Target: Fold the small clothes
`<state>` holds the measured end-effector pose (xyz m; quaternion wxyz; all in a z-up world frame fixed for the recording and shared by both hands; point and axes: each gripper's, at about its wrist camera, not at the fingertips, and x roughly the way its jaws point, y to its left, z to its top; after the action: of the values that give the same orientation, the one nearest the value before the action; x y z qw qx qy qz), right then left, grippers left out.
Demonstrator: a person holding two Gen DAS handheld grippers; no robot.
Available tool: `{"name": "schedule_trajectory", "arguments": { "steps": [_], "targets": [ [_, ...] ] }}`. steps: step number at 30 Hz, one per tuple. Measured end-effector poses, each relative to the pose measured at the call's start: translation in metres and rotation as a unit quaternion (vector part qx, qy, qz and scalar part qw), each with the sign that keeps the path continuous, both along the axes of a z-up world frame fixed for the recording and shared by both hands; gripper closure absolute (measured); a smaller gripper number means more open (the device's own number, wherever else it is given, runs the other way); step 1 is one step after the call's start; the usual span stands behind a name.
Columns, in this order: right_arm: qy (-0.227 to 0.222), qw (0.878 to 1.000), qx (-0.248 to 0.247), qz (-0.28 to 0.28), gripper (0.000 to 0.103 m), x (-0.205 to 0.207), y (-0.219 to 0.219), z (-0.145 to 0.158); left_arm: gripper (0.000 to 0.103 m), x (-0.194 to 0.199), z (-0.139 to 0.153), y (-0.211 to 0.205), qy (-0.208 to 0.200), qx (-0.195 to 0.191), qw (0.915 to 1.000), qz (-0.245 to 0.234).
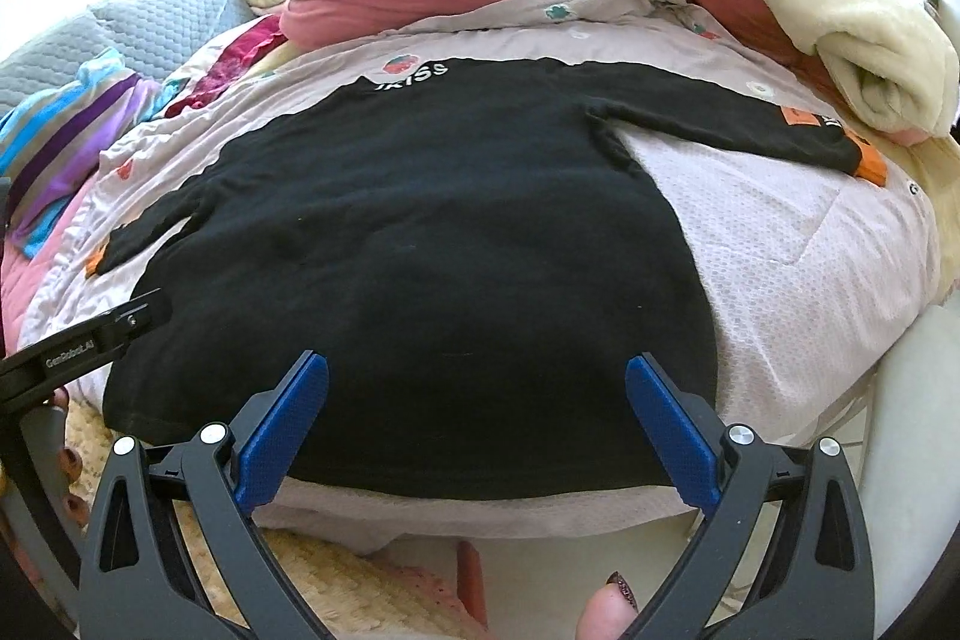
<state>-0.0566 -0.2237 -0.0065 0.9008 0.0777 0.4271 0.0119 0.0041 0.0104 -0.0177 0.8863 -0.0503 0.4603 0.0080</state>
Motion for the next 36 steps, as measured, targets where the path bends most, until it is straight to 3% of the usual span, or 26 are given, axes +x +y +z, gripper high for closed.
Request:
{"name": "schedule_trajectory", "arguments": {
  "steps": [33,36],
  "targets": [
    [-0.006,1.0,-0.01,0.009,0.004,0.0015,0.0049,0.0035,0.008,-0.003,0.0043,-0.0057,-0.017,-0.001,0.9997,-0.018],
    [-0.008,1.0,-0.011,0.007,0.004,0.0008,0.0052,0.0035,0.008,0.0005,-0.0002,-0.0072,-0.001,0.024,0.9997,-0.004]
  ]
}}
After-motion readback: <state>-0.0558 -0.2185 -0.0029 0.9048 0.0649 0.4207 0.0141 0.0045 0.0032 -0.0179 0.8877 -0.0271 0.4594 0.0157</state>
